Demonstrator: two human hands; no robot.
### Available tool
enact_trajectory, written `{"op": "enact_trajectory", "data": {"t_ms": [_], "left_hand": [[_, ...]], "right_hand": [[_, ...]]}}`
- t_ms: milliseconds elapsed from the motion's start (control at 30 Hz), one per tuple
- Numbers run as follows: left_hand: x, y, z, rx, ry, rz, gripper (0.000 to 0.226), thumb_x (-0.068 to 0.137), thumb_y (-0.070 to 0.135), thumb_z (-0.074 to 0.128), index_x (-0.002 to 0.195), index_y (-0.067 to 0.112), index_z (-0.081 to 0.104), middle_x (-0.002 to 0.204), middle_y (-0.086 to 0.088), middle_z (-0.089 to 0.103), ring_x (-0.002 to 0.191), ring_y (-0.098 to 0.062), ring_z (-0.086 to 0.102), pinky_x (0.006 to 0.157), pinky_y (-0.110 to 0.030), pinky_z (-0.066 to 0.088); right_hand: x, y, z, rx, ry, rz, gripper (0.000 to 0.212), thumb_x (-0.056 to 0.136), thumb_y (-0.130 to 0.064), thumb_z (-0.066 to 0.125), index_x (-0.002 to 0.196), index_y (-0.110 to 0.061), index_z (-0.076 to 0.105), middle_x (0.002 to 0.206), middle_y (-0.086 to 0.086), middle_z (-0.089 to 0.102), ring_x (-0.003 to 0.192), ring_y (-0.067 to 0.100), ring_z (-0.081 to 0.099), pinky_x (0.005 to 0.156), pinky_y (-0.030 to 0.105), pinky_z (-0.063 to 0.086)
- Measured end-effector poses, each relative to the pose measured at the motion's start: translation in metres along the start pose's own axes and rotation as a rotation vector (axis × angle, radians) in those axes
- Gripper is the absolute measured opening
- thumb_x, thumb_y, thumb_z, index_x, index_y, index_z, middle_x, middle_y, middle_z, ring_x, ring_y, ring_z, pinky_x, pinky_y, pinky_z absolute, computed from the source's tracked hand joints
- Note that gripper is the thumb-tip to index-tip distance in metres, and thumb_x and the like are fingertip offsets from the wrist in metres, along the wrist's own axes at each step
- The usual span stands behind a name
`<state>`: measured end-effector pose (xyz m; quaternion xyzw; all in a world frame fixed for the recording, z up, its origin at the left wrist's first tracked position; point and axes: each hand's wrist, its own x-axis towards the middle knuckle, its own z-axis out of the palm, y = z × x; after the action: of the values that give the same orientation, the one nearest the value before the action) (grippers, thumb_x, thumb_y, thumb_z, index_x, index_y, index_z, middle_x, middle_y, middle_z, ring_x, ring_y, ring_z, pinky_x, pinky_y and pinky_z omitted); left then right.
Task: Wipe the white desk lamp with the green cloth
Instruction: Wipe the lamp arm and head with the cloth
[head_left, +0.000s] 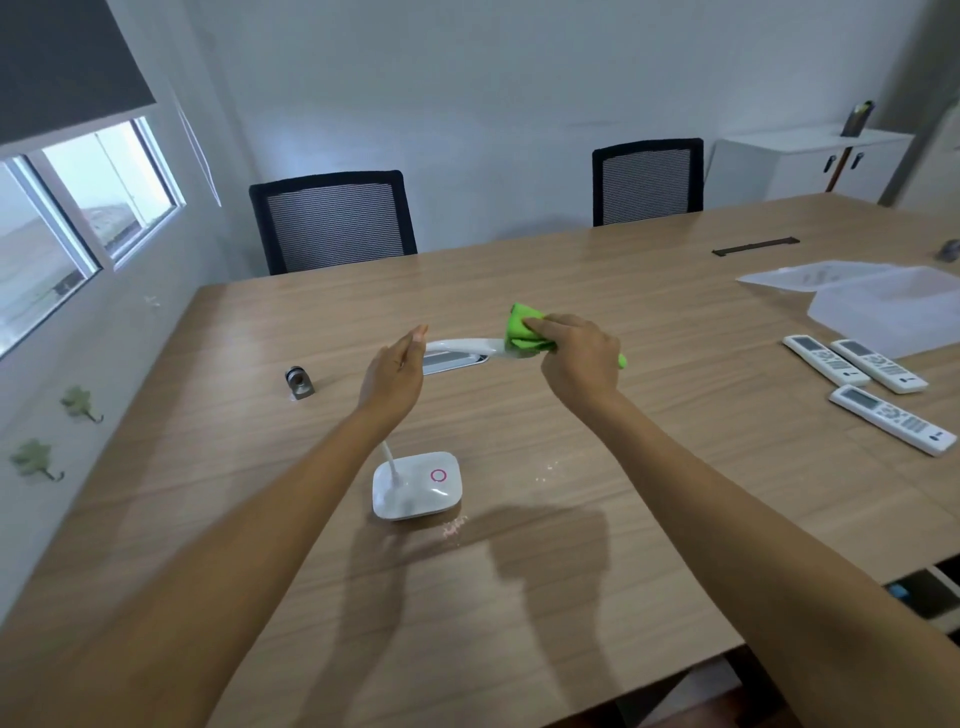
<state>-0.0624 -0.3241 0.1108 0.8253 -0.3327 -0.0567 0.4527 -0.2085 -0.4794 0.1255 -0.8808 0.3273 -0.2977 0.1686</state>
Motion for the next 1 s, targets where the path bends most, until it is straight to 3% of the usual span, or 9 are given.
{"op": "enact_trajectory", "data": {"t_ms": [67, 200, 367, 500, 633, 767, 867, 1000], "left_hand": [[0.000, 0.000, -0.001, 0.015, -0.003, 0.004, 0.045, 0.100, 0.038, 0.025, 0.140, 0.029, 0.042, 0.145, 0.000, 0.048, 0.135, -0.022, 0.040, 0.107, -0.035, 0.031], [0.001, 0.002, -0.001, 0.030, 0.001, -0.001, 0.043, 0.100, 0.037, 0.023, 0.137, 0.031, 0.047, 0.135, -0.008, 0.057, 0.125, -0.028, 0.048, 0.093, -0.033, 0.037], [0.002, -0.002, -0.002, 0.038, -0.026, 0.018, 0.045, 0.100, 0.040, 0.024, 0.140, 0.029, 0.042, 0.145, -0.001, 0.049, 0.135, -0.022, 0.039, 0.104, -0.032, 0.032], [0.000, -0.004, -0.002, 0.021, -0.009, 0.030, 0.046, 0.100, 0.039, 0.024, 0.140, 0.026, 0.042, 0.141, -0.003, 0.052, 0.133, -0.021, 0.042, 0.096, -0.026, 0.031], [0.002, -0.004, -0.001, 0.037, -0.011, 0.045, 0.046, 0.100, 0.038, 0.025, 0.141, 0.026, 0.042, 0.145, -0.001, 0.049, 0.136, -0.022, 0.040, 0.106, -0.032, 0.031], [0.002, -0.003, -0.001, 0.025, -0.004, 0.045, 0.045, 0.101, 0.036, 0.025, 0.141, 0.024, 0.042, 0.145, -0.004, 0.048, 0.135, -0.024, 0.040, 0.108, -0.034, 0.032], [0.001, -0.003, -0.001, 0.030, -0.018, 0.054, 0.045, 0.101, 0.036, 0.025, 0.141, 0.024, 0.042, 0.145, -0.003, 0.048, 0.135, -0.023, 0.040, 0.106, -0.033, 0.031], [0.000, -0.002, -0.001, 0.031, -0.002, 0.052, 0.046, 0.100, 0.038, 0.024, 0.141, 0.025, 0.041, 0.145, -0.001, 0.048, 0.136, -0.022, 0.039, 0.105, -0.032, 0.031]], "right_hand": [[0.004, -0.024, 0.003, 0.030, 0.021, -0.111, 0.047, 0.074, -0.015, 0.050, 0.116, -0.032, 0.065, 0.129, 0.000, 0.063, 0.121, 0.024, 0.054, 0.098, 0.041, 0.039], [0.000, -0.061, 0.022, 0.010, -0.112, -0.293, 0.045, 0.083, -0.007, 0.051, 0.118, -0.032, 0.063, 0.132, -0.001, 0.060, 0.125, 0.023, 0.048, 0.105, 0.047, 0.029], [0.002, -0.017, 0.018, 0.003, -0.108, -0.146, 0.057, 0.074, 0.000, 0.049, 0.120, -0.031, 0.061, 0.133, -0.001, 0.060, 0.125, 0.022, 0.049, 0.102, 0.041, 0.030], [0.004, 0.007, 0.006, -0.015, -0.038, 0.028, 0.058, 0.070, -0.002, 0.047, 0.118, -0.032, 0.063, 0.132, -0.001, 0.060, 0.122, 0.025, 0.052, 0.099, 0.039, 0.034], [-0.002, -0.029, 0.010, 0.092, 0.051, -0.121, 0.055, 0.070, -0.006, 0.047, 0.115, -0.030, 0.065, 0.128, 0.002, 0.064, 0.120, 0.026, 0.054, 0.098, 0.041, 0.036], [-0.011, -0.038, 0.024, 0.058, -0.052, -0.283, 0.054, 0.074, -0.001, 0.045, 0.117, -0.029, 0.064, 0.128, 0.002, 0.063, 0.121, 0.025, 0.053, 0.103, 0.048, 0.033], [-0.010, -0.004, 0.021, 0.072, -0.012, -0.147, 0.059, 0.067, -0.005, 0.040, 0.115, -0.029, 0.066, 0.126, 0.003, 0.065, 0.118, 0.026, 0.057, 0.097, 0.043, 0.038], [-0.008, 0.027, 0.010, 0.077, 0.000, 0.104, 0.060, 0.070, 0.004, 0.047, 0.117, -0.029, 0.064, 0.128, 0.000, 0.062, 0.120, 0.027, 0.053, 0.096, 0.040, 0.037]]}}
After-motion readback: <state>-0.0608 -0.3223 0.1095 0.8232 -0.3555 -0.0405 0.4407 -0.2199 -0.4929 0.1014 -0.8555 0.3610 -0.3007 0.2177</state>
